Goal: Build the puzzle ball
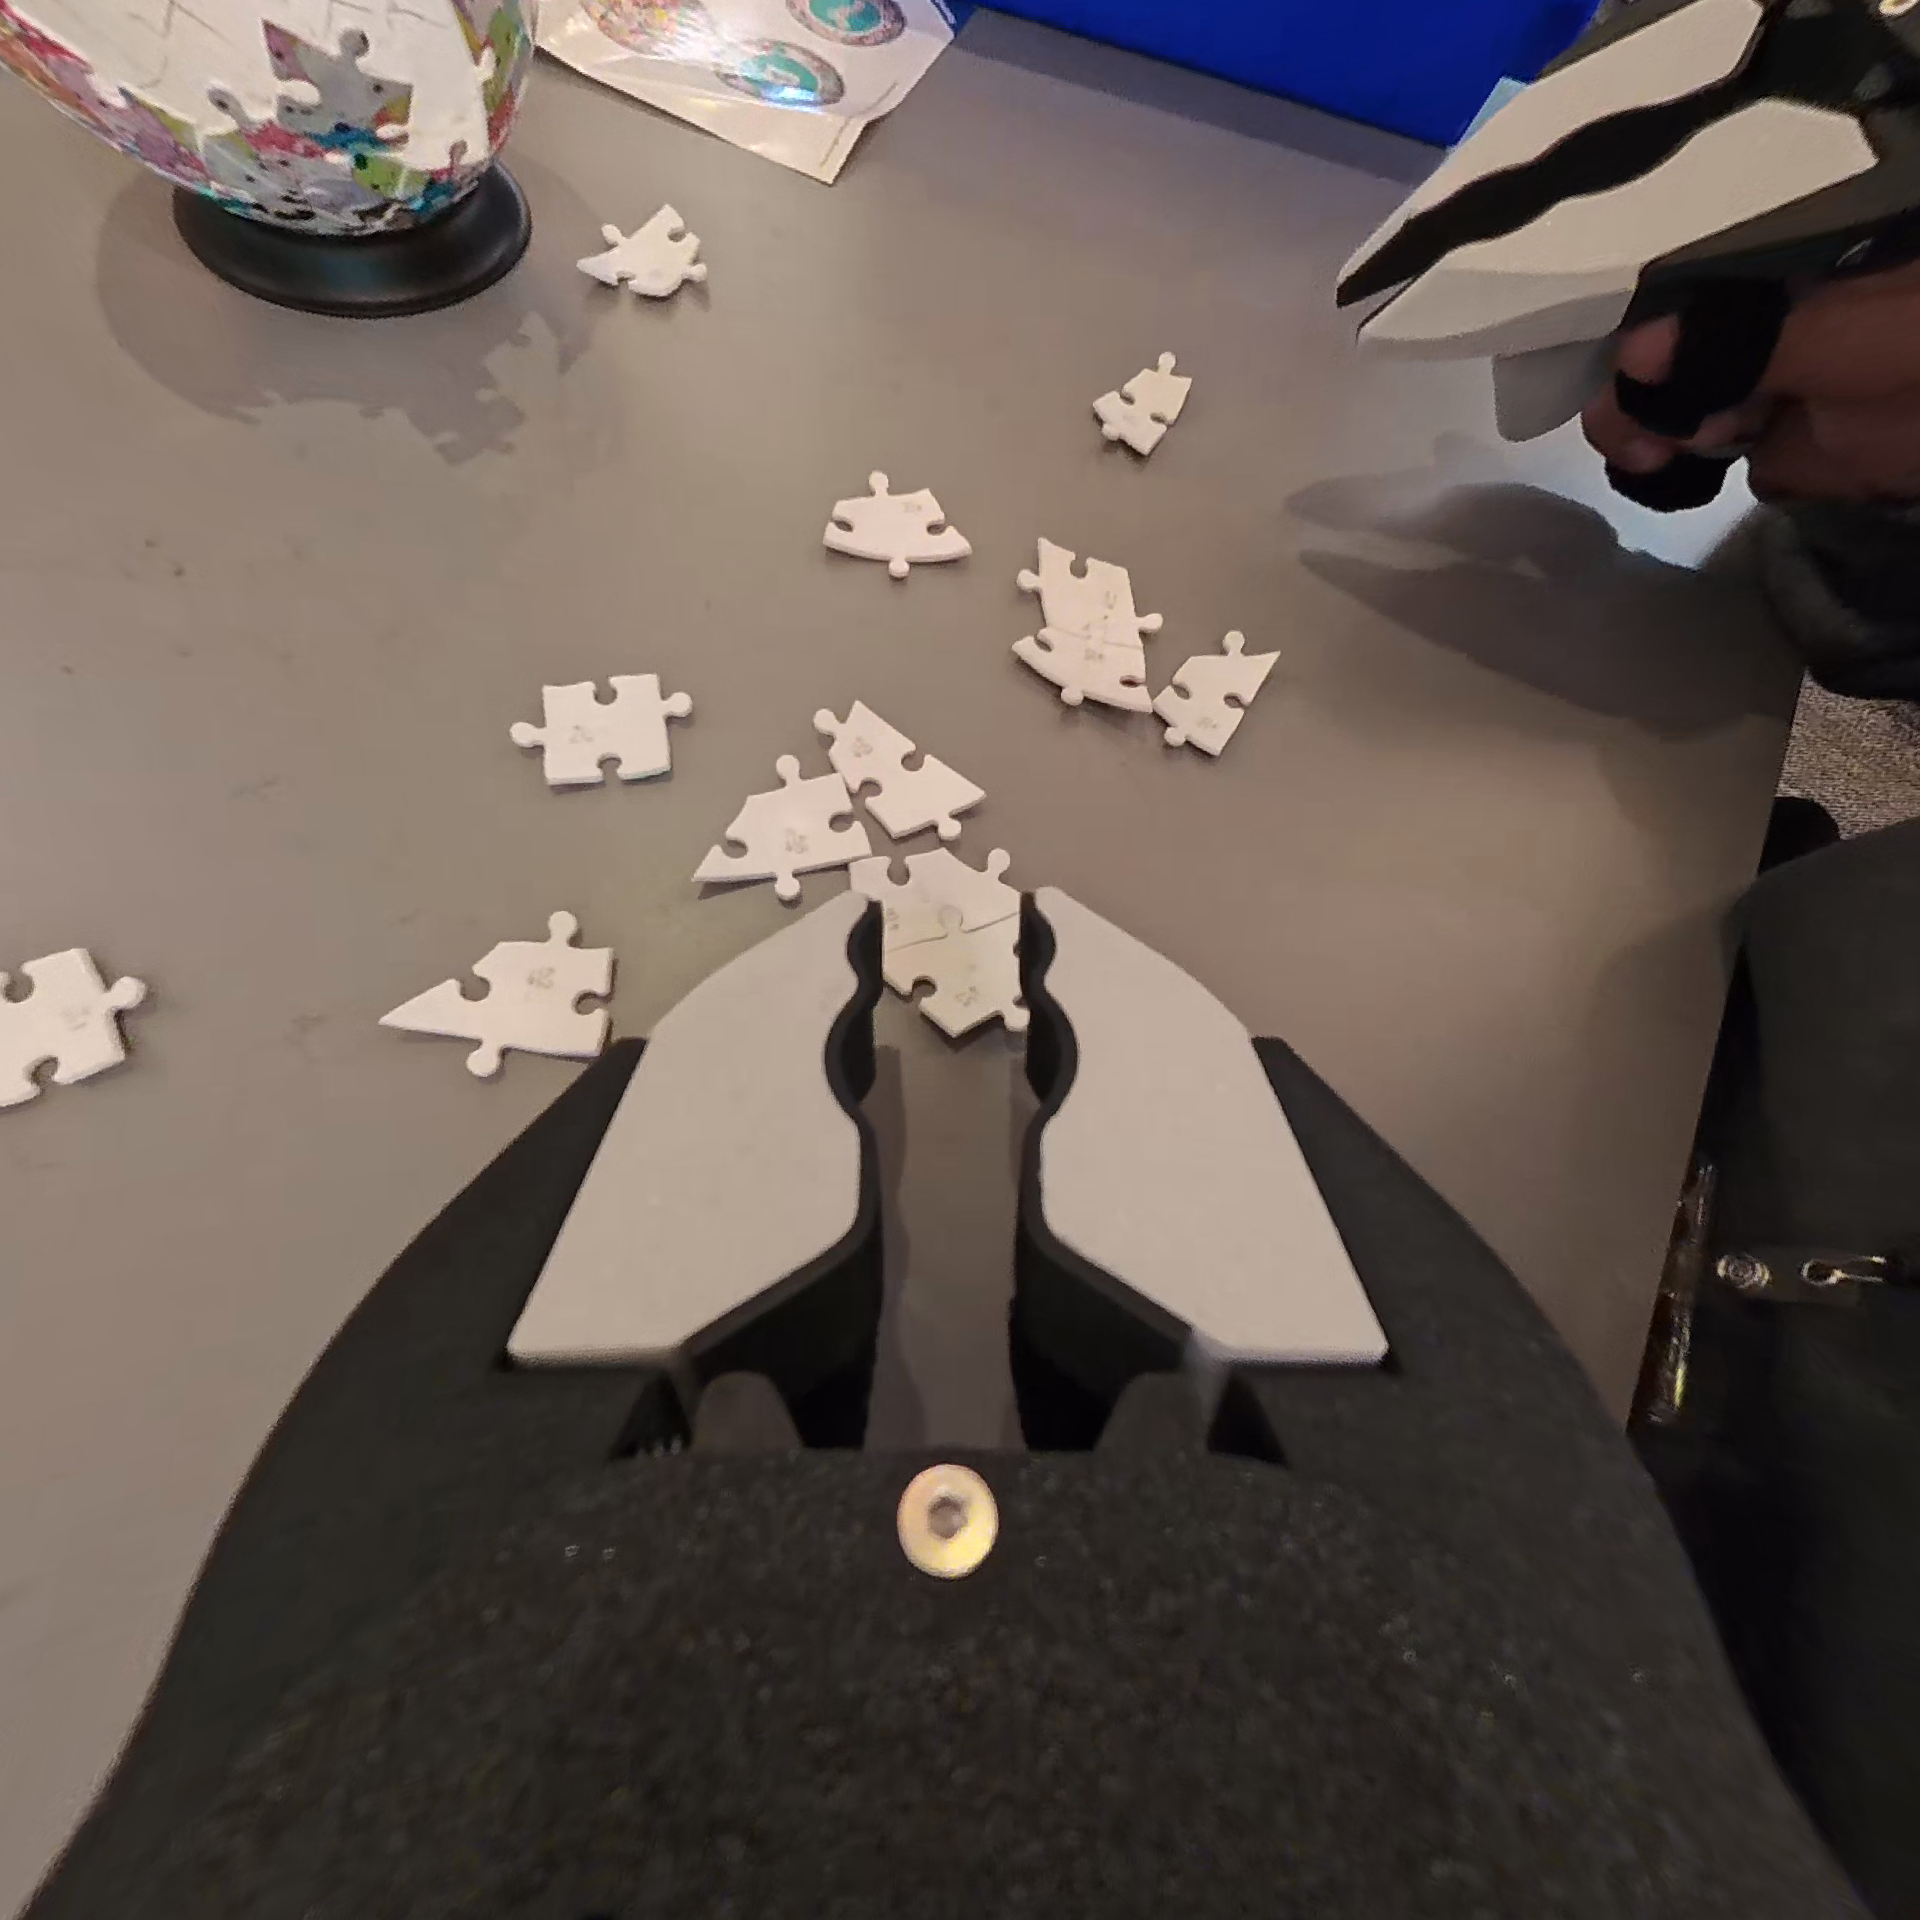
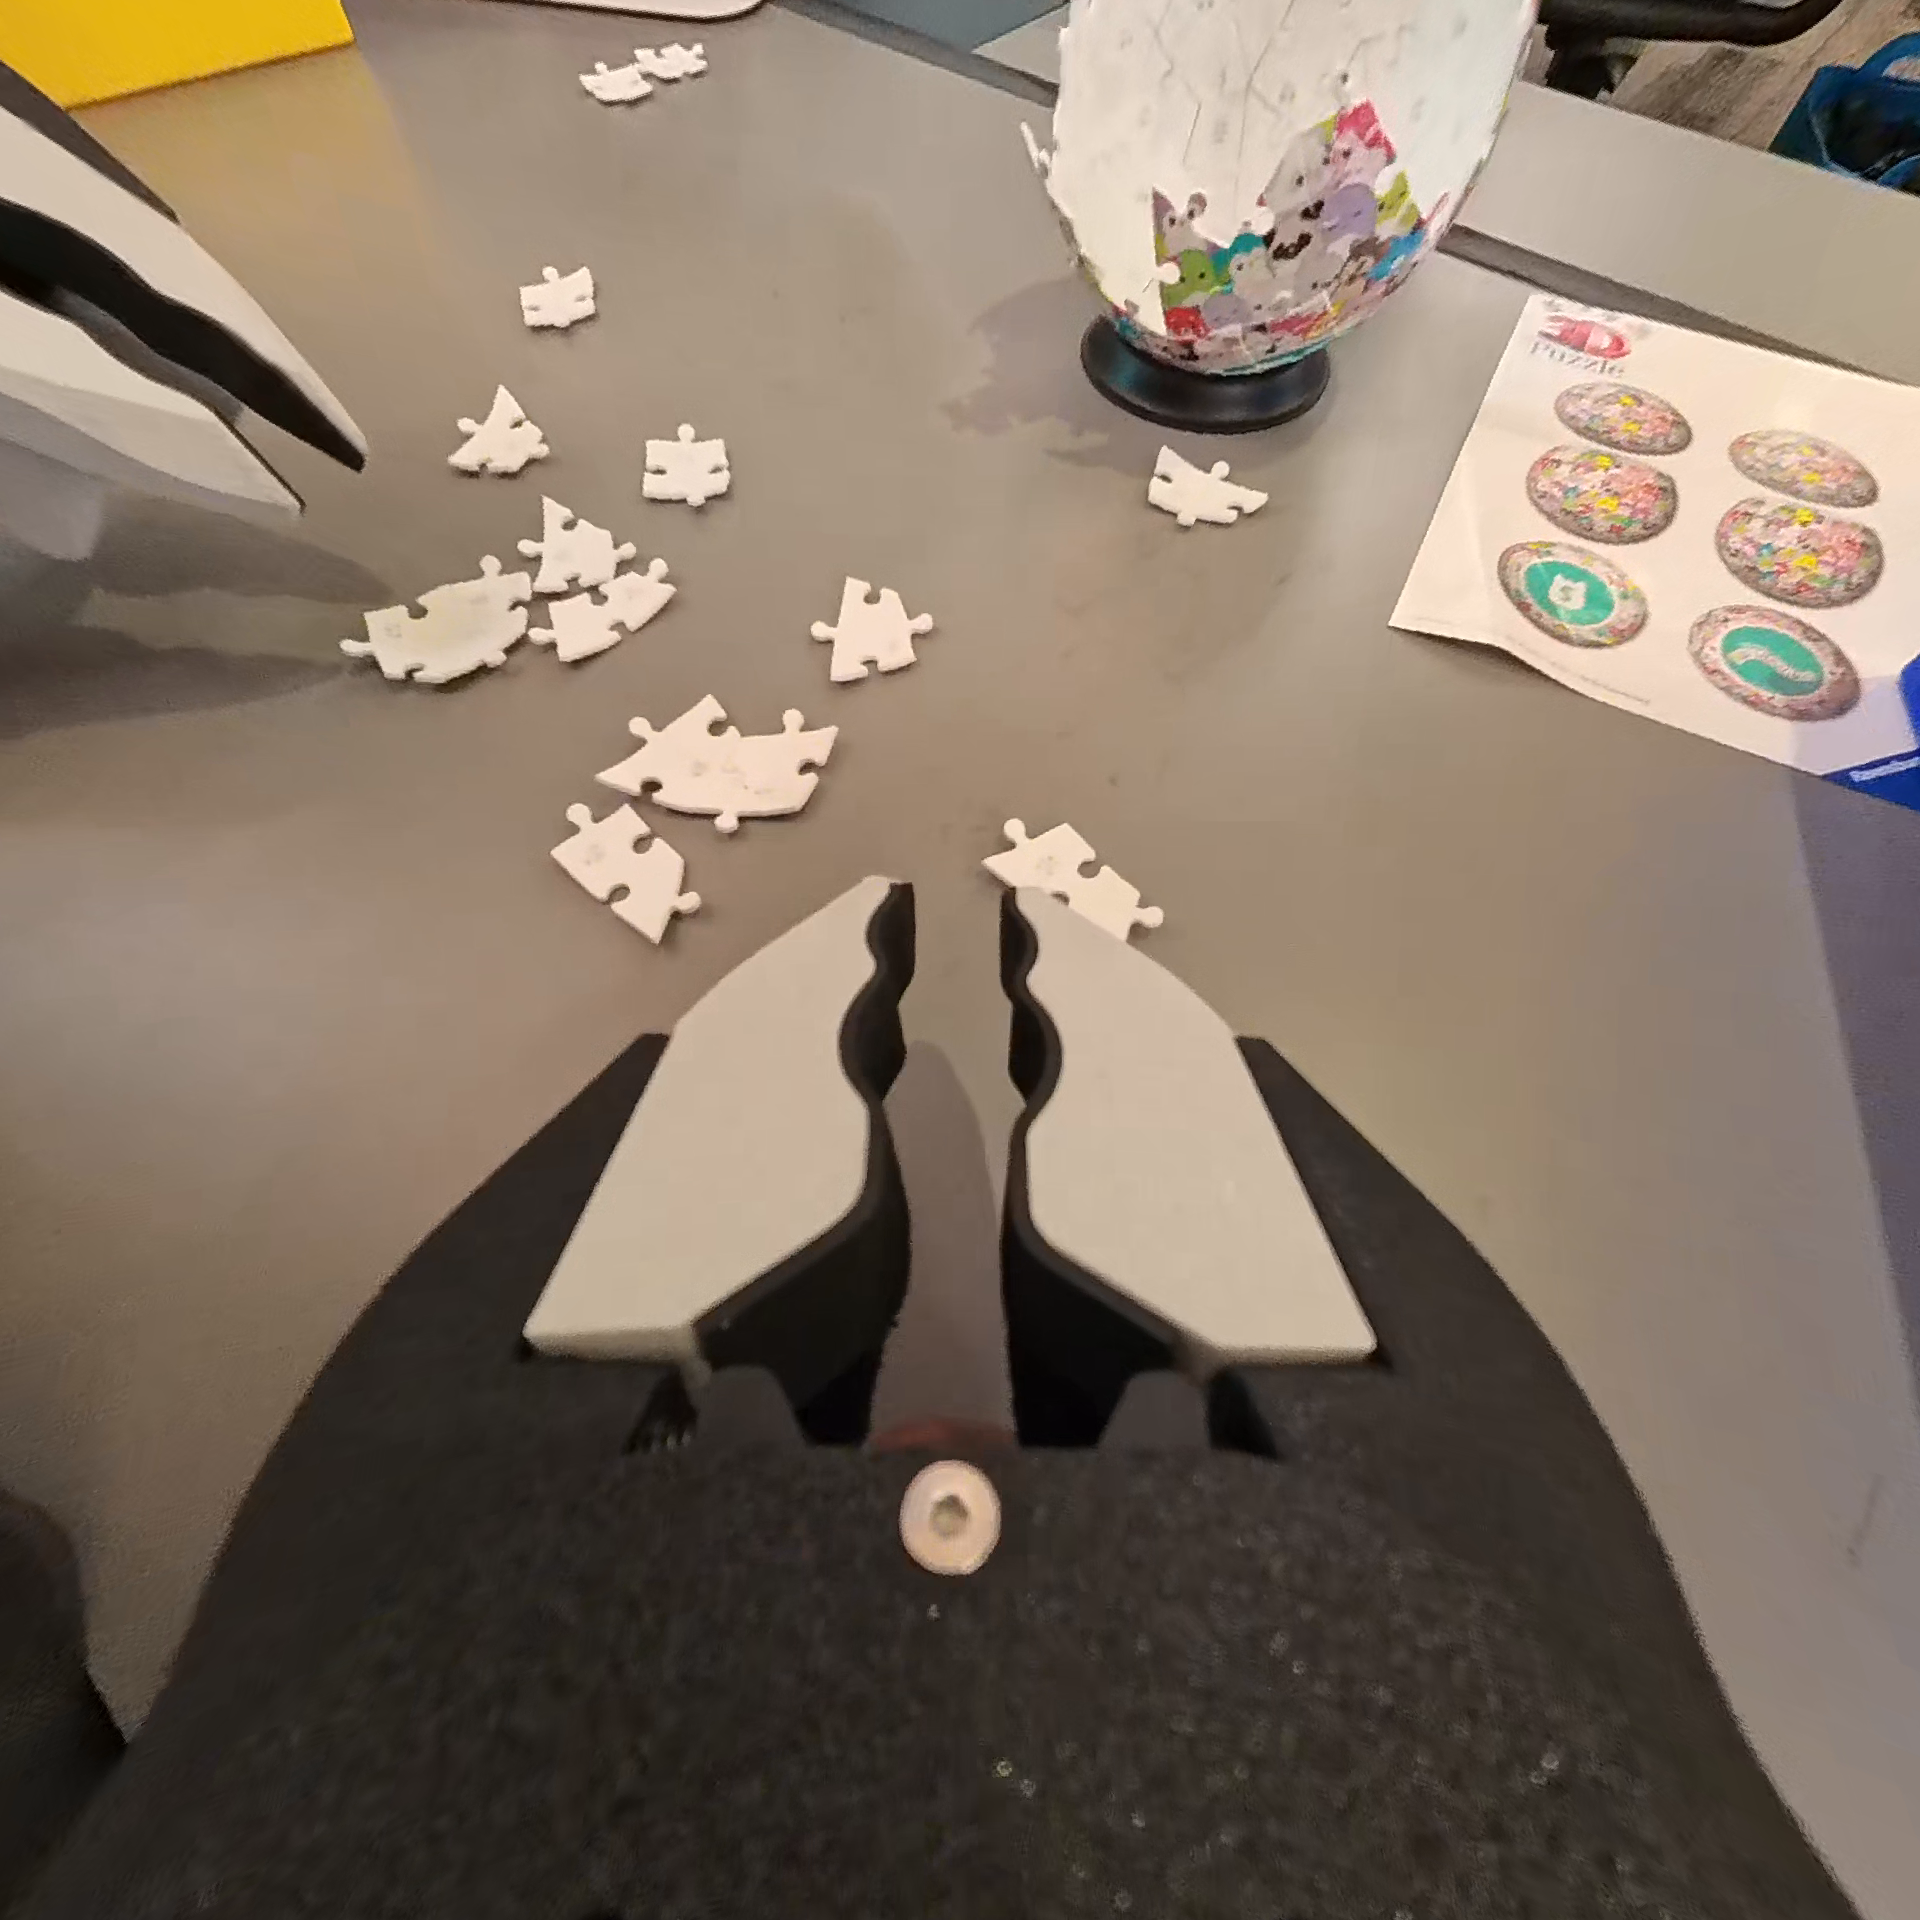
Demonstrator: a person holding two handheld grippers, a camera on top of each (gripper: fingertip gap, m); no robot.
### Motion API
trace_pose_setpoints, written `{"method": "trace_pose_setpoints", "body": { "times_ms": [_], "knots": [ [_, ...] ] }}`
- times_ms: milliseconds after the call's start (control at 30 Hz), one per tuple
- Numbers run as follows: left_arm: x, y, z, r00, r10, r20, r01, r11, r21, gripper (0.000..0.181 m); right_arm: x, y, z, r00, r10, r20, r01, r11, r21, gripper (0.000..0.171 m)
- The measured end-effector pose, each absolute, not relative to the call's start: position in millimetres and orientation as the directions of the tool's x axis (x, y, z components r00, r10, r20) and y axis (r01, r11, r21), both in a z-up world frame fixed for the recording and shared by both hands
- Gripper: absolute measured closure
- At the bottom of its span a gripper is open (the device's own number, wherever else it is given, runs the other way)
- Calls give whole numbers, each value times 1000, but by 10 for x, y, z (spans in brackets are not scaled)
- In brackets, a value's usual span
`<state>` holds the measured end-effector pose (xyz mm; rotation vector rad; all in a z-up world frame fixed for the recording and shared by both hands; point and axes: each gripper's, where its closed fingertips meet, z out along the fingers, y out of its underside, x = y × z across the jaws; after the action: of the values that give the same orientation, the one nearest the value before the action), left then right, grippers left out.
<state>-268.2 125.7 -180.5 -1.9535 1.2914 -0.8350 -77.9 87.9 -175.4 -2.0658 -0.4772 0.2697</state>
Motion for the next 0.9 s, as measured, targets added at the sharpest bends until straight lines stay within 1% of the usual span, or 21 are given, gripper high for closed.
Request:
{"method": "trace_pose_setpoints", "body": {
  "times_ms": [133,267,333,400,500,633,733,833,867,900],
  "knots": [
    [-2576,1276,-1769,293,-939,179,-511,-312,-801,156,-779,879,-1733,900,436,16,234,-451,-861,157],
    [-2374,1373,-1801,278,-947,161,-553,-295,-780,151,-783,865,-1743,898,440,28,250,-455,-855,157],
    [-2251,1432,-1891,273,-947,168,-607,-305,-734,141,-785,863,-1731,897,440,46,263,-446,-855,158],
    [-2113,1512,-2008,273,-946,173,-673,-316,-669,136,-796,854,-1716,894,445,55,271,-438,-857,158],
    [-1853,1638,-2126,258,-949,179,-736,-313,-600,130,-802,842,-1700,891,451,62,277,-429,-860,158],
    [-1543,1770,-2166,254,-947,197,-759,-322,-566,125,-771,836,-1696,893,446,63,275,-430,-860,158],
    [-1443,1818,-2182,265,-951,160,-766,-308,-565,131,-745,830,-1690,895,443,54,265,-431,-863,158],
    [-1446,1878,-2224,250,-968,11,-805,-214,-553,146,-744,830,-1695,895,445,41,255,-433,-864,158],
    [-1443,1850,-2226,219,-976,-19,-816,-173,-552,158,-752,832,-1701,893,448,36,253,-435,-864,158],
    [-1438,1828,-2223,204,-979,-30,-816,-153,-558,158,-761,834,-1709,892,451,34,253,-436,-863,158]
  ]
}}
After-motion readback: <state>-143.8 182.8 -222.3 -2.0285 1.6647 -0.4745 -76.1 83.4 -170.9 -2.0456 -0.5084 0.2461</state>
